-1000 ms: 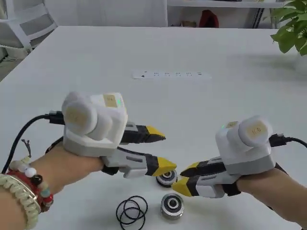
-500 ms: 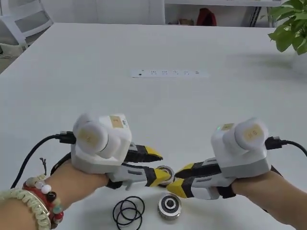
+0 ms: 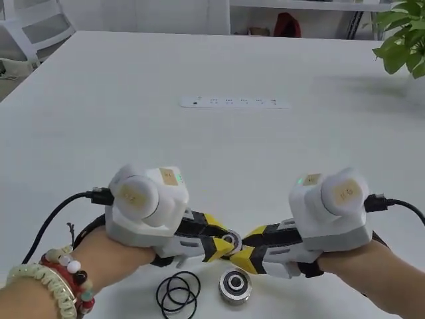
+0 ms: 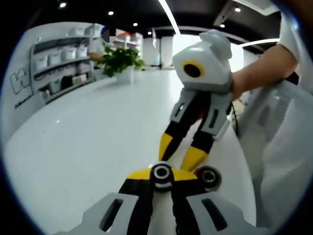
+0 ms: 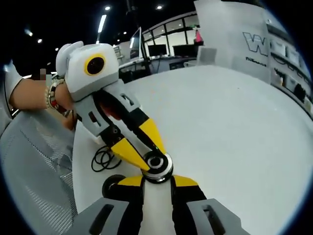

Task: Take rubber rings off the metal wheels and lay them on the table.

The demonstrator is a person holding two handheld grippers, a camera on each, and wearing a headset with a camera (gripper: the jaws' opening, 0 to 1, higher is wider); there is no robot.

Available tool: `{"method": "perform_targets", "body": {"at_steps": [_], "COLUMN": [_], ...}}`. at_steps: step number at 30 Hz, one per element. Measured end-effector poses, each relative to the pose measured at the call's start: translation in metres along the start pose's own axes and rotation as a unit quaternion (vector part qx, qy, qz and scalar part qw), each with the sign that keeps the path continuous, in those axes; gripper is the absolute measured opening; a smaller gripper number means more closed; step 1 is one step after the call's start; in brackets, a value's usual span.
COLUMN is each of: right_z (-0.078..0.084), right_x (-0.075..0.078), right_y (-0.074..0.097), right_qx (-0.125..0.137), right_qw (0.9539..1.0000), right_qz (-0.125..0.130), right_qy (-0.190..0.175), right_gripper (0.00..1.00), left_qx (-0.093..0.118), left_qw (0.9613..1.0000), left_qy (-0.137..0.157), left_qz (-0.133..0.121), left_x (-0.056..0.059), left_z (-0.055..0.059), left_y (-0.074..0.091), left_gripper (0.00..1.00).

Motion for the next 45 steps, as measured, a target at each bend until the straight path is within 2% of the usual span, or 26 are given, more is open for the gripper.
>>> {"method": "perform_targets", "body": {"at_steps": [3,4,6,8,12,14,18,20,23,26,31,35,39,40,43,44,45], "right_z": [0.000,0.002,0.002,0.001,0.001,0.000,-0.001,0.000,0.001,0.002,0.005,0.005,0.004,0.004,0.001,0.003,0.003], "right_x": [0.000,0.001,0.000,0.002,0.001,0.003,0.005,0.006,0.008,0.010,0.012,0.014,0.012,0.013,0.014,0.015,0.014], "right_y": [0.001,0.002,0.001,0.002,0.001,0.001,0.001,0.002,0.003,0.005,0.007,0.009,0.010,0.010,0.012,0.013,0.012], "right_qx": [-0.005,-0.015,-0.011,-0.011,-0.015,-0.018,-0.029,-0.027,-0.023,-0.016,-0.006,0.003,0.005,0.012,0.035,0.017,0.024], "right_qw": [0.9999,0.9996,0.9997,0.9994,0.9993,0.9992,0.9988,0.9982,0.9977,0.9948,0.9907,0.9854,0.9842,0.9831,0.9746,0.9763,0.9767], "right_qz": [0.001,0.006,0.004,0.013,0.015,0.025,0.038,0.034,0.030,0.024,0.007,-0.004,-0.007,-0.007,-0.021,-0.021,-0.020], "right_qy": [0.010,0.023,0.023,0.031,0.031,0.026,-0.014,-0.040,-0.056,-0.098,-0.136,-0.170,-0.177,-0.183,-0.220,-0.215,-0.212], "right_gripper": [0.14,0.11,0.07,0.02,0.01,0.00,0.00,0.00,0.00,0.00,0.00,0.00,0.00,0.00,0.00,0.00,0.00], "left_qx": [0.005,0.005,0.005,0.005,0.009,0.009,0.006,0.006,0.005,0.004,0.004,0.005,0.005,0.006,0.005,0.005,0.005], "left_qw": [1.0000,1.0000,1.0000,1.0000,0.9999,0.9999,0.9999,0.9999,0.9999,0.9999,0.9999,0.9999,0.9999,0.9999,0.9999,0.9999,0.9999], "left_qy": [0.003,0.002,0.003,0.004,0.009,0.008,0.006,0.005,0.004,0.003,0.001,0.000,0.000,0.000,0.000,-0.001,-0.001], "left_qz": [-0.002,-0.003,-0.004,-0.007,-0.010,-0.012,-0.014,-0.015,-0.016,-0.016,-0.016,-0.015,-0.015,-0.015,-0.016,-0.016,-0.016], "left_x": [0.000,0.001,0.002,0.002,0.003,0.003,0.004,0.004,0.005,0.005,0.006,0.006,0.006,0.006,0.006,0.006,0.006], "left_z": [0.001,0.001,0.000,0.000,0.001,0.001,0.001,0.001,0.001,0.001,0.001,0.001,0.002,0.002,0.002,0.002,0.002], "left_y": [0.000,0.001,0.001,0.001,0.001,0.001,0.002,0.002,0.003,0.003,0.003,0.004,0.004,0.004,0.004,0.004,0.004], "left_gripper": [0.14,0.14,0.14,0.14,0.14,0.14,0.14,0.14,0.14,0.14,0.14,0.14,0.14,0.14,0.14,0.14,0.14]}}
Point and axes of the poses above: the centre of the closed fingertips' face, and the gripper's own axes: y roughly backward along the fingers, x roughly to its right, z roughly out of its underside, the point moved 10 cm from there along y, roughly backward along the fingers, and after that the axes turned 6 degrees about z, right-handed, at the moved point
